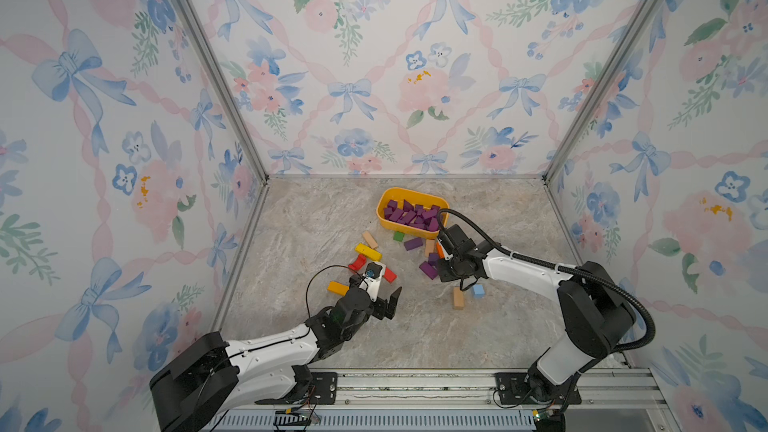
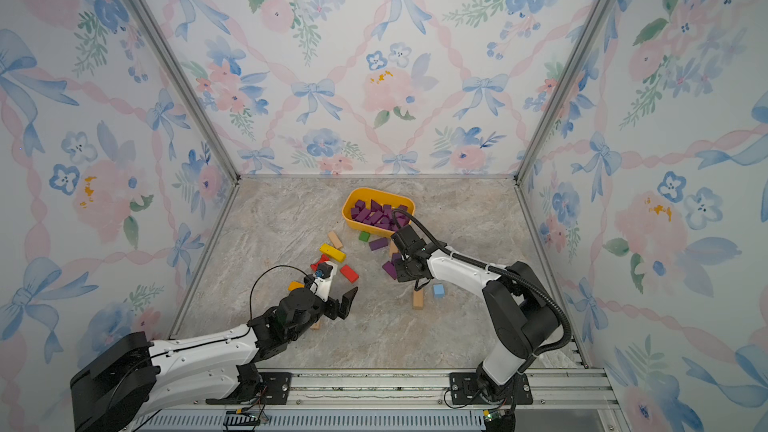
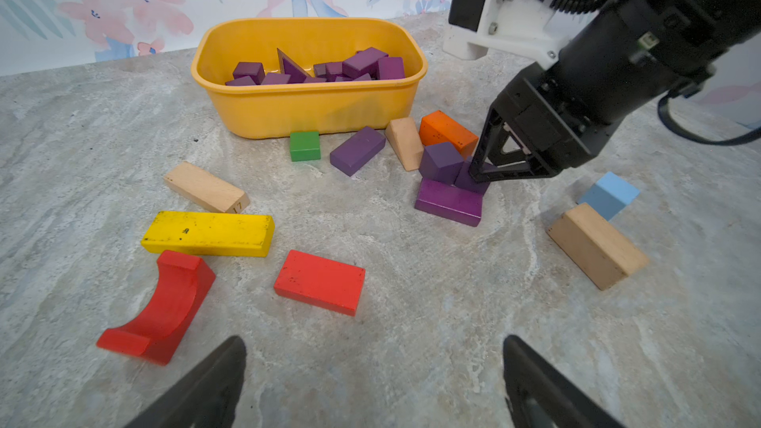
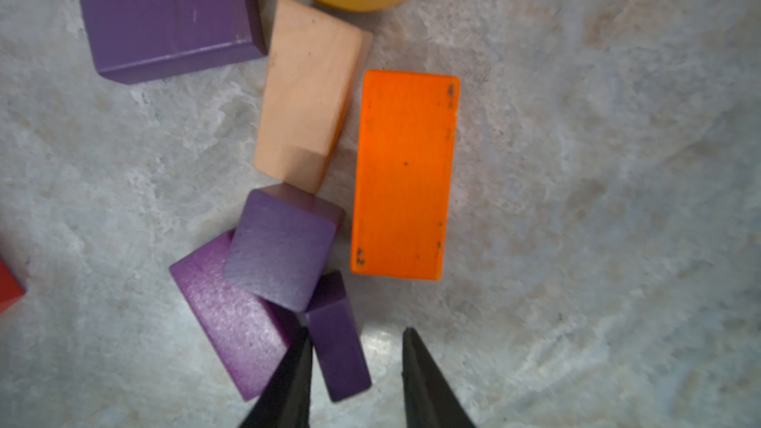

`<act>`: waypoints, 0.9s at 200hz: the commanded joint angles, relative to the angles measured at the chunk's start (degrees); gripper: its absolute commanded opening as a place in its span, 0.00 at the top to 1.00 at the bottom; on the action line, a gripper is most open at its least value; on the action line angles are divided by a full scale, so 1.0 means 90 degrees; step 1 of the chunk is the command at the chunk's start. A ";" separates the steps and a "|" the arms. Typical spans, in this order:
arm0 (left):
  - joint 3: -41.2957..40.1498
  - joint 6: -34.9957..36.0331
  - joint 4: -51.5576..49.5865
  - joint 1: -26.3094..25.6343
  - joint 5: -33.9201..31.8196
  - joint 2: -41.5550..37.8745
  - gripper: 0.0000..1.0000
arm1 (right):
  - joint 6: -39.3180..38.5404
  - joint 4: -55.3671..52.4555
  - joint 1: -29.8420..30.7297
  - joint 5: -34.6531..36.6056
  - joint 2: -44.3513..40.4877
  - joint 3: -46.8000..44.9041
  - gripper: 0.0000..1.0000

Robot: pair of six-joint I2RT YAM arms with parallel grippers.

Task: Pick purple bricks into the storage bin
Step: Pick up the building block from the center of the board.

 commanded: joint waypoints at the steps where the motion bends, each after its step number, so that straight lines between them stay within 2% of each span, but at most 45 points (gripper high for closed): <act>1: -0.0056 0.0056 0.0128 -0.0047 -0.0003 0.0052 0.02 | 0.0069 0.0061 -0.0068 -0.0082 0.0348 0.0256 0.63; 96: -0.0006 0.0075 0.0125 -0.0042 -0.0058 0.0244 0.02 | -0.0047 0.0006 -0.0362 -0.0063 0.0871 0.0647 0.65; 180: 0.0031 0.0104 0.0124 -0.0042 -0.0030 0.0391 0.02 | -0.0080 0.0110 -0.0561 -0.0581 0.1196 0.0861 0.70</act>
